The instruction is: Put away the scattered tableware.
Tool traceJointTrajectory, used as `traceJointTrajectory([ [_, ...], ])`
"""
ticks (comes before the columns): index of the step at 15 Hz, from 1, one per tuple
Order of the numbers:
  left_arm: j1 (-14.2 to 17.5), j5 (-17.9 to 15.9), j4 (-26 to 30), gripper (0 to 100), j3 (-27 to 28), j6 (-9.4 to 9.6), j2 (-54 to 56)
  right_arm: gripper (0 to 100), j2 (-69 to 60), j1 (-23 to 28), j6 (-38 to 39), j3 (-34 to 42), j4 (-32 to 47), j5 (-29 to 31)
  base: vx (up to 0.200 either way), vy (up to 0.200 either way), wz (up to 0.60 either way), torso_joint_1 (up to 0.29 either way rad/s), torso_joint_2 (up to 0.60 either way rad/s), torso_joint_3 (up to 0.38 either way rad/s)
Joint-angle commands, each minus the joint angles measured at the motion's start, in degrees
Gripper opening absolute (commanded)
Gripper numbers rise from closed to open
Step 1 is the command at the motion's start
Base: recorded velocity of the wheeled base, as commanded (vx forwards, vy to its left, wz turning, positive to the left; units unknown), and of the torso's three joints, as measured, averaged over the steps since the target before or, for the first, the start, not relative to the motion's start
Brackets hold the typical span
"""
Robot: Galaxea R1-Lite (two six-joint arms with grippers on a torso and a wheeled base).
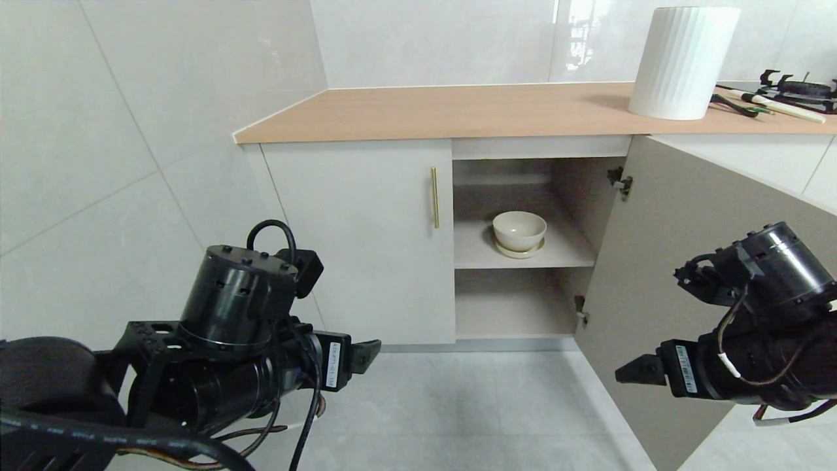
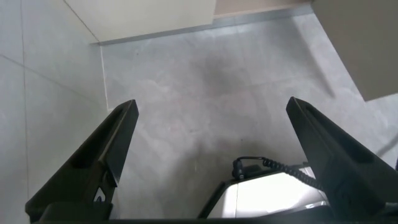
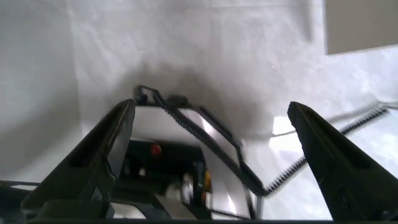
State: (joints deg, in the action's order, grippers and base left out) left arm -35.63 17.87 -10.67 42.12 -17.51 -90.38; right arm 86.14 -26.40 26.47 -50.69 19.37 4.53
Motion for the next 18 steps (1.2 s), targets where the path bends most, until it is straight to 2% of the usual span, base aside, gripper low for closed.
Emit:
traceJointTrajectory([
  [1, 0.04, 0.06, -0.06, 100, -0.02, 0.02, -0.15, 100, -0.97, 1.36, -0.10, -0.38, 1.46, 0.91, 0.000, -0.200, 0.00, 0.002, 0.01, 0.002],
  [4, 0.04, 0.06, -0.06, 100, -0.02, 0.02, -0.23, 100, -1.68, 4.43, -3.26, -0.82, 4.45, 2.50, 0.000, -0.200, 0.00, 0.007, 0.01, 0.002],
  [6, 0.04, 0.06, -0.06, 100, -0.02, -0.07, -0.23, 100, -1.94, 4.52, -3.26, -1.78, 6.47, 2.50, 0.000, -0.200, 0.00, 0.000, 0.01, 0.000],
  [9, 0.04, 0.06, -0.06, 100, -0.02, 0.02, -0.23, 100, -1.94, 7.24, -3.35, -5.91, 15.17, 2.58, 0.000, -0.200, 0.00, 0.007, 0.00, 0.004],
  [10, 0.04, 0.06, -0.06, 100, -0.02, 0.02, -0.23, 100, -1.68, 8.04, -3.35, -7.32, 17.54, 2.50, 0.000, 0.000, 0.00, 0.000, 0.00, 0.000],
  [12, 0.04, 0.06, -0.06, 100, -0.02, -0.07, -0.32, 100, -1.59, 12.69, -4.67, -9.96, 20.71, 2.50, 0.000, 0.000, 0.00, 0.000, 0.00, 0.000],
  [15, 0.04, 0.06, -0.06, 100, 0.07, -0.07, -0.32, 100, -1.85, 24.38, -12.58, -12.77, 23.96, 2.50, 0.000, 0.000, 0.00, 0.000, 0.00, 0.000],
  [18, 0.04, 0.06, -0.14, 100, 0.07, -0.07, -0.50, 100, -2.03, 32.56, -15.83, -16.37, 25.89, 2.50, 0.000, 0.000, 0.00, 0.000, 0.00, 0.000],
])
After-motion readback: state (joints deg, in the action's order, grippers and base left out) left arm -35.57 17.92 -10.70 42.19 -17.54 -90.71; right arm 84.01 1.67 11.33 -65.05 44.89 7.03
